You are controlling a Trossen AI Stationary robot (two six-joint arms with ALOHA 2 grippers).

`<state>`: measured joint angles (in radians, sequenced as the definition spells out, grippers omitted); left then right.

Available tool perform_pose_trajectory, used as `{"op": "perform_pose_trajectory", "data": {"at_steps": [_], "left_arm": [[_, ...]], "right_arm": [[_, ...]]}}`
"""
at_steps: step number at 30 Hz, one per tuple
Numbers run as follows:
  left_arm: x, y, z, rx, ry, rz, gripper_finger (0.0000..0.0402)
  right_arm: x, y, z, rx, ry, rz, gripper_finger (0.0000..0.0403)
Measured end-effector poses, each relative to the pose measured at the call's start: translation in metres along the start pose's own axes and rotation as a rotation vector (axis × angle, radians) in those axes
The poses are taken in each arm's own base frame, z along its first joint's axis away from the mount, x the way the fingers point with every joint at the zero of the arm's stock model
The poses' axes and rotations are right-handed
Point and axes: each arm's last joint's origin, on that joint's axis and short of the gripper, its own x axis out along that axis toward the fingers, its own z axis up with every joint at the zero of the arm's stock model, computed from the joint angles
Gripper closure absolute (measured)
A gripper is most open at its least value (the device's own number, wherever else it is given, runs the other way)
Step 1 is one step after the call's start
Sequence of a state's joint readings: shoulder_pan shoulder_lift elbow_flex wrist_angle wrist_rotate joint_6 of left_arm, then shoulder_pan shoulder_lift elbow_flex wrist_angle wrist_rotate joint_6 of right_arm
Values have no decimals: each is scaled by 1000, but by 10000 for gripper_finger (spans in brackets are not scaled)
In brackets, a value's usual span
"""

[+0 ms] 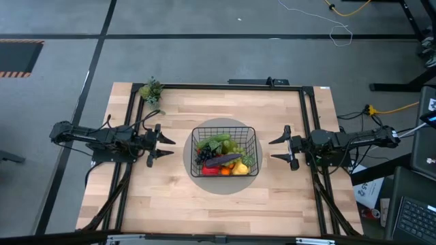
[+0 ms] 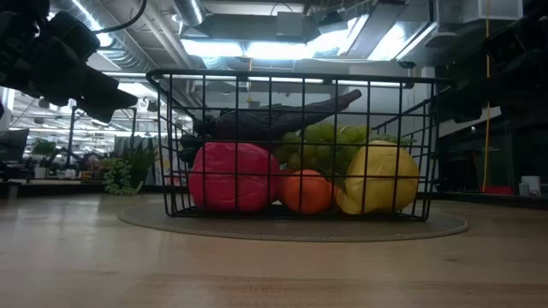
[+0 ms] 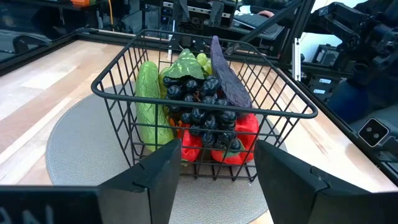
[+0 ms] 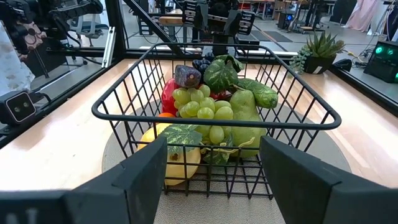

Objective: Build produce basket
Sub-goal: Return to Home Position

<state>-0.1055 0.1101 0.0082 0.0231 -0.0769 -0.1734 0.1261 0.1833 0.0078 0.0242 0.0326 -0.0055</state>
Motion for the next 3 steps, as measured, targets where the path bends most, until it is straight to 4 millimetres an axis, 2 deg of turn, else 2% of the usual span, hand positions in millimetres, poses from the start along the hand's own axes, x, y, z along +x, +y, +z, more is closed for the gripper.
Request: {"op": "perform_pose_trajectory", "data": {"at_steps": [3], "left_arm": [[0,0,0,0,0,0,204]], "right_arm": [[0,0,0,2,0,0,147]]}}
